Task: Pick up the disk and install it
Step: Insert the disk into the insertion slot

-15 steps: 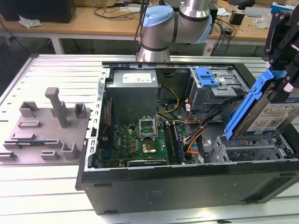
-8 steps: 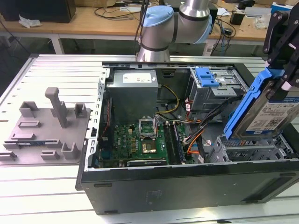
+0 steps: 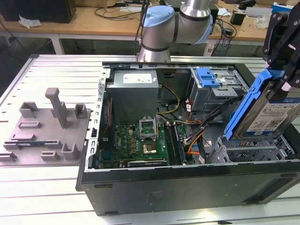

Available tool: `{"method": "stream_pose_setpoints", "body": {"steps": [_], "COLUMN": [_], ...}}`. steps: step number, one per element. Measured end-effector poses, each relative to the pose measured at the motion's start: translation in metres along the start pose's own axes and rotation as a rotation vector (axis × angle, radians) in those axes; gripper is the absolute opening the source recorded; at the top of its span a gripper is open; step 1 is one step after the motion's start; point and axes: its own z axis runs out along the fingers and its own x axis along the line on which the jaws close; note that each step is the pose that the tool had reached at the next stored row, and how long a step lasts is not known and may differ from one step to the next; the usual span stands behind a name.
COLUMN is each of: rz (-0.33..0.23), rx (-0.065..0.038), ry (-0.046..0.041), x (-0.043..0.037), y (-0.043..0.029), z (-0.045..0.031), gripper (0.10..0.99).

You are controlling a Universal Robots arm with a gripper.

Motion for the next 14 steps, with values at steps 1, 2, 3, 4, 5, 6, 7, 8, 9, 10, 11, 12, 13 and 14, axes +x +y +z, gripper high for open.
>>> {"method": "stream_pose_setpoints", "body": {"steps": [1,2,3,4,5,6,7,8,9,10,11,12,13,14], "rz": [-0.002,-0.003,-0.004,-0.006,-0.008,-0.009,-0.009,-0.01,-0.01,-0.011,-0.012,-0.014,-0.016,-0.017], "rx": [0.0,0.0,0.0,0.0,0.0,0.0,0.0,0.0,0.0,0.0,0.0,0.0,0.0,0.0], "ry": [0.0011,0.0019,0.0026,0.004,0.0059,0.0075,0.0092,0.0097,0.0098,0.0101,0.0102,0.0105,0.0107,0.0109], "x": [-0.0002,-0.0004,-0.0005,-0.0011,-0.0021,-0.0036,-0.0052,-0.0057,-0.0058,-0.0057,-0.0058,-0.0058,-0.0058,-0.0058], "y": [0.0,0.0,-0.0001,-0.0001,-0.0001,-0.0001,-0.0001,-0.0001,-0.0002,-0.0002,-0.0002,-0.0002,-0.0002,-0.0002], "z": [0.0007,0.0009,0.0013,0.0018,0.0021,0.0025,0.0026,0.003,0.0033,0.0037,0.004,0.0044,0.0048,0.0051], "gripper": [0.369,0.369,0.369,0.369,0.369,0.369,0.369,0.369,0.369,0.369,0.369,0.369,0.369,0.369]}}
